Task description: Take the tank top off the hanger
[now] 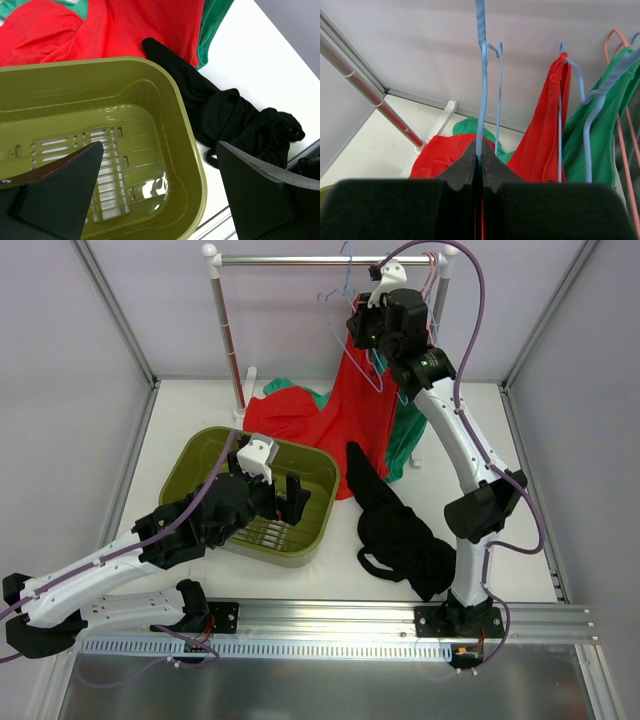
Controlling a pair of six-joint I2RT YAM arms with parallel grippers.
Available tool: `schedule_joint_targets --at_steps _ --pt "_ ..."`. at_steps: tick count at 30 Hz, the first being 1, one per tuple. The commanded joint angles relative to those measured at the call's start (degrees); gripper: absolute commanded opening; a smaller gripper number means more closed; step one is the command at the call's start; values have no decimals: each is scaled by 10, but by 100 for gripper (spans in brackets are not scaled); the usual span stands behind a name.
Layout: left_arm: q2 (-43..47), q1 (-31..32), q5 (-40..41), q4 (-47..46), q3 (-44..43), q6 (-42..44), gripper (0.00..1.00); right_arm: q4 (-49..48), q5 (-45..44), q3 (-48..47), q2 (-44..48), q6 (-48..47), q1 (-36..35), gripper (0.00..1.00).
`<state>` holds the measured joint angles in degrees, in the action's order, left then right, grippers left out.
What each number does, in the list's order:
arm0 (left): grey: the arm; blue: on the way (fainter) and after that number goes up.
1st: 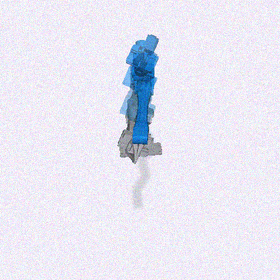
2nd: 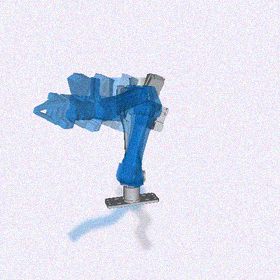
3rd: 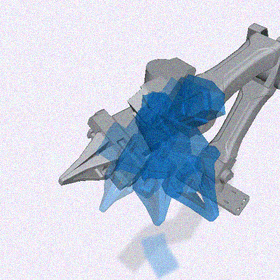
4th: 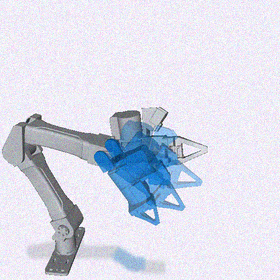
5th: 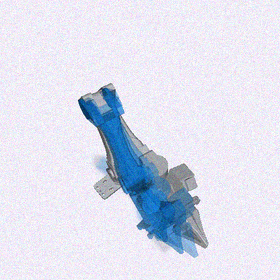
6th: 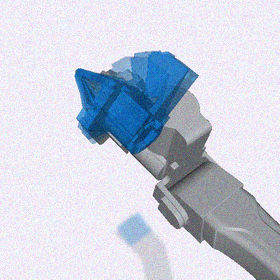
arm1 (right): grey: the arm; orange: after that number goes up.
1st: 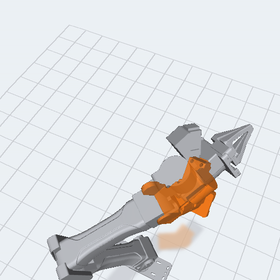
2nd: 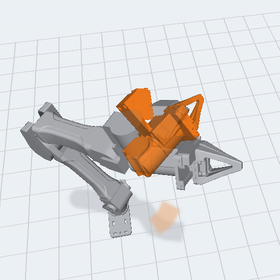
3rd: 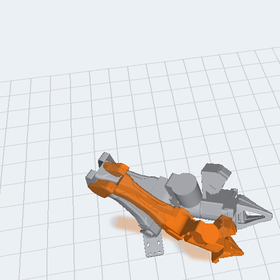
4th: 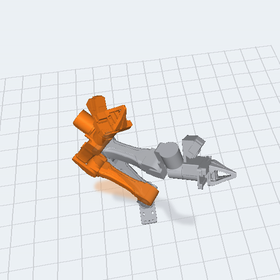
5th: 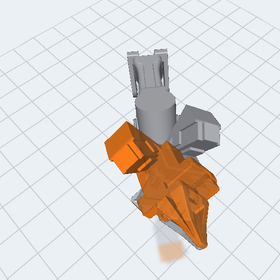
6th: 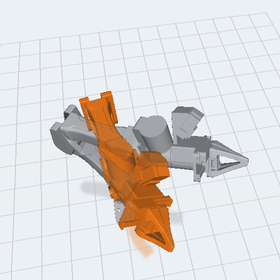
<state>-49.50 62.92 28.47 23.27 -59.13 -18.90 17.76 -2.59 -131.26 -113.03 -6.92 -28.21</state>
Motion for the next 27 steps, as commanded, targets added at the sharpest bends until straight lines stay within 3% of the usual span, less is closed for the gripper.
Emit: schedule_joint_targets --at_steps 1,7,8,9,13,14,15,17,23,27 --pt "-1 -2 -18 -11 -1 -9 99 -38 -4 -11 -1 2 3 0" --pt "-3 -2 -46 -11 -12 -10 99 -39 -8 20 18 10 7 3" --pt "-3 -2 -51 -11 -13 -9 99 -41 -2 28 32 11 6 11" --pt "-5 -2 -54 -11 -14 -7 99 -42 3 34 39 12 7 29" --pt "-24 -2 -72 -11 -36 3 99 -40 67 76 92 3 6 50" --pt "-27 -2 -83 -12 -40 4 99 -40 85 87 107 2 7 74" --pt "-33 -2 -90 -12 -48 4 99 -39 86 102 142 3 6 86" --pt "-43 -2 -99 -15 -58 5 99 -37 85 149 181 2 6 99" --pt "-135 -2 -161 -24 -120 39 99 -19 73 279 365 -2 12 100" --pt "-226 -1 -261 -40 -176 61 99 60 -6 376 506 -10 30 100"
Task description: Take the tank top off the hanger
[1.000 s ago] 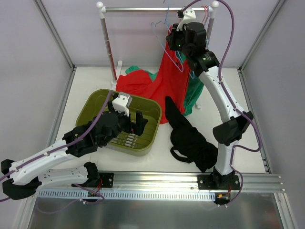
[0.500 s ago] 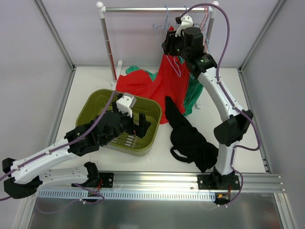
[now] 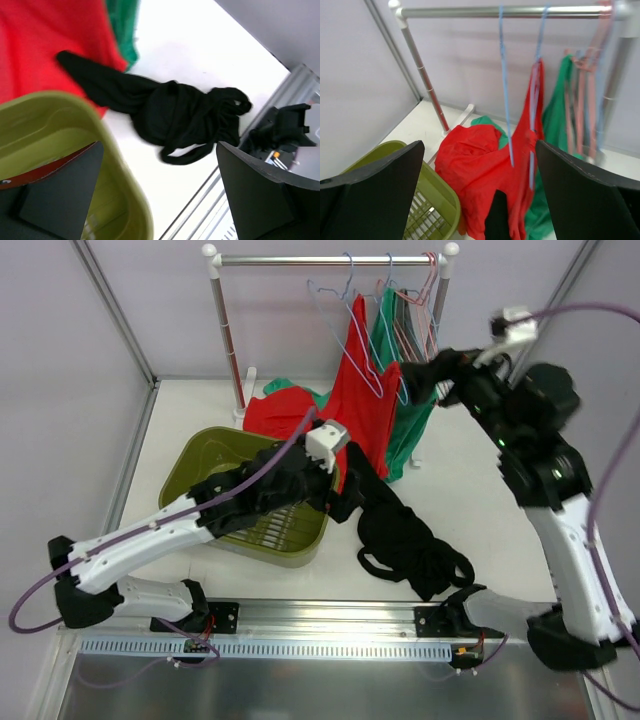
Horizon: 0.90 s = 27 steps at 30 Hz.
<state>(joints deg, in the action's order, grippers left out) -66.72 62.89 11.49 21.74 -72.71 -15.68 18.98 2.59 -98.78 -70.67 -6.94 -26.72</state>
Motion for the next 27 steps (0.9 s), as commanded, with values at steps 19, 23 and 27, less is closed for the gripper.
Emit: schedule_joint_targets --at_steps 19,23,27 --pt "-553 41 -130 -31 -312 57 99 279 59 164 469 -22 18 100" --pt "-632 46 -135 -29 -330 53 99 287 87 200 476 -18 19 99" --pt "-678 60 -127 -22 -335 52 99 288 90 214 482 -22 19 99"
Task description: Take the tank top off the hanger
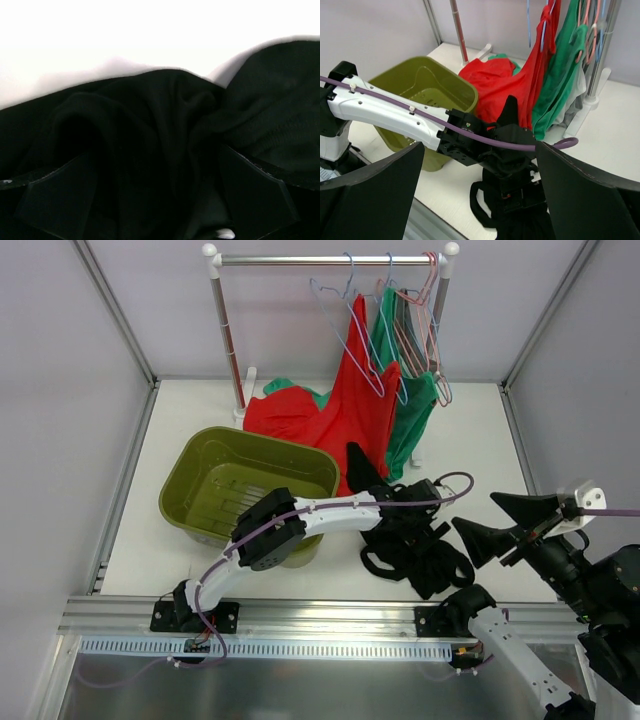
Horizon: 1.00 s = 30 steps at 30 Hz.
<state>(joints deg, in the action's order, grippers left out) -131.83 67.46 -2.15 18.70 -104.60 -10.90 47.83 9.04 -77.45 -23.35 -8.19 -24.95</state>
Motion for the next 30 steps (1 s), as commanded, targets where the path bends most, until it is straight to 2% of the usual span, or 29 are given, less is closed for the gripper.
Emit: schedule_joint_targets --at_steps 1,3,4,5,6,7,9,12,18,30 --pt "-33 18 15 13 -14 4 99 -1 28 -1 9 -10 1 100" --pt "-43 29 26 16 -2 -4 99 -3 32 -2 10 -12 1 99" --pt "-44 32 34 16 5 -9 95 -5 35 -3 11 -14 1 100" --pt "-45 36 40 16 11 -17 84 -8 36 -2 14 -14 1 99" --pt "-45 43 50 16 22 -22 38 -12 38 -2 16 -16 1 100" --pt "-45 46 58 16 28 -26 21 -14 39 -2 18 -17 1 100" --pt "-37 50 65 18 41 -35 0 -22 39 0 26 -19 1 99" --pt "3 54 53 20 65 -46 0 -27 29 1 33 -24 1 99" --pt "153 54 48 27 77 -26 0 -45 -7 6 44 -26 2 100" --pt "347 53 202 92 -2 8 0 -88 -43 27 59 -6 1 100"
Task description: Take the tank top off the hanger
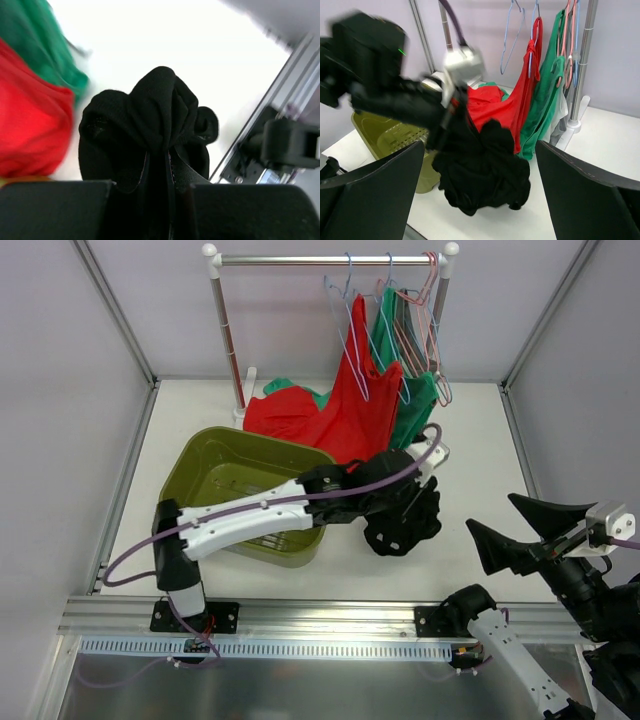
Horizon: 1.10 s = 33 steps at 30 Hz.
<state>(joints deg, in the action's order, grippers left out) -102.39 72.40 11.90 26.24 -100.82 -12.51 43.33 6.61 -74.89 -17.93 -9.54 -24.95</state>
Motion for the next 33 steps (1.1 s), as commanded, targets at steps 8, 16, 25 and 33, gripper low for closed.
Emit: schedule_joint_targets --at_steps 8,16,25,33 --pt "97 -16 181 53 -168 111 0 -56 -43 4 0 22 2 100" --pt "188 -85 310 74 -139 108 0 -59 -50 7 -5 21 1 99" --pt "366 -235 273 88 105 -37 0 -76 -63 24 -13 34 2 99" --pt "459 -260 279 120 208 -89 0 -90 -48 36 -25 42 3 100"
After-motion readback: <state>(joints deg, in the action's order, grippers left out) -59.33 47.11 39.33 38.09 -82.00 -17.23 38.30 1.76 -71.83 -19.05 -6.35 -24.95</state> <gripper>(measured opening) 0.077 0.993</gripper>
